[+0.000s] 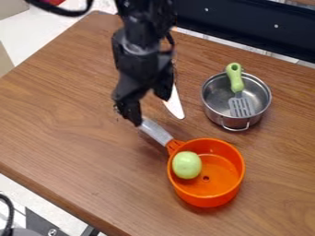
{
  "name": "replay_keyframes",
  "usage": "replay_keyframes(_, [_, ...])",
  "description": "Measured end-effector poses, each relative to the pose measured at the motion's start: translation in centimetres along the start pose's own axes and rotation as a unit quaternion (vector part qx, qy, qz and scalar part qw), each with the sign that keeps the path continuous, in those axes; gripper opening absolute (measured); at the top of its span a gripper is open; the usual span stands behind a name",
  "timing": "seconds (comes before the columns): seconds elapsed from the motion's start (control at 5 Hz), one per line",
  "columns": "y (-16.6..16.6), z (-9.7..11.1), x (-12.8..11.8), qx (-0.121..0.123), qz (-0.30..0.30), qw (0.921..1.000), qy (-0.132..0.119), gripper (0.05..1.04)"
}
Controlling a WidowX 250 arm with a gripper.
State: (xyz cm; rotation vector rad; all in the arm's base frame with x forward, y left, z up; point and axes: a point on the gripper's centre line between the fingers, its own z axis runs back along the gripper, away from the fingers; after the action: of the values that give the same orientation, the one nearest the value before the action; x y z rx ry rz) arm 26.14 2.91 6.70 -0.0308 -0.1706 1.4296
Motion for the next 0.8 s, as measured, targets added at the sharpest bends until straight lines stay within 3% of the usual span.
replay_keyframes(0.4, [-1.3, 0.9, 2.0, -0.011, -0.01, 0.9997, -0.019, 0.999])
replay_keyframes(0.6, [-2.1, -0.1, 2.9, -0.003, -0.018, 0.9995, -0.028, 0.999])
replay_keyframes(0.8, [-3.4, 0.5, 3.6, -0.024, -0.04, 0.9988, -0.016, 0.999])
